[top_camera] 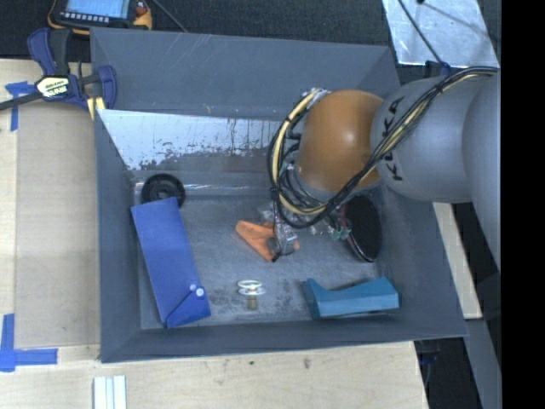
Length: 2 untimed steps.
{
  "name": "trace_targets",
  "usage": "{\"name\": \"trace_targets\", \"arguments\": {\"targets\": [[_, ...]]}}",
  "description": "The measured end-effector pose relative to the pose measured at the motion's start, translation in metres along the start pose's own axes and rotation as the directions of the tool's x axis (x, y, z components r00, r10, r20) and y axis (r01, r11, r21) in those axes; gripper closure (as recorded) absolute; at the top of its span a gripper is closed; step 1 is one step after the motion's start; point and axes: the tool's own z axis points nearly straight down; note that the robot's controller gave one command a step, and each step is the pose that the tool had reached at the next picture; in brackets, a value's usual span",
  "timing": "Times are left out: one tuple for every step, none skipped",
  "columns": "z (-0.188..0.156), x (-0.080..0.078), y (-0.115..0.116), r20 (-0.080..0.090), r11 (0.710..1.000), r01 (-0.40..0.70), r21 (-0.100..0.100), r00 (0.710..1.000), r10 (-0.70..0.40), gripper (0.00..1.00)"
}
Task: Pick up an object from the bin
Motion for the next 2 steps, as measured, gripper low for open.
{"name": "trace_targets", "arguments": {"targets": [[0.0000, 0.0000, 0.0000, 0.000, 1.000, 0.000, 0.000, 1.000, 0.000, 1.00], [0.0000, 0.0000, 0.0000, 0.000, 1.000, 0.000, 0.000, 1.000, 0.000, 1.00]]}}
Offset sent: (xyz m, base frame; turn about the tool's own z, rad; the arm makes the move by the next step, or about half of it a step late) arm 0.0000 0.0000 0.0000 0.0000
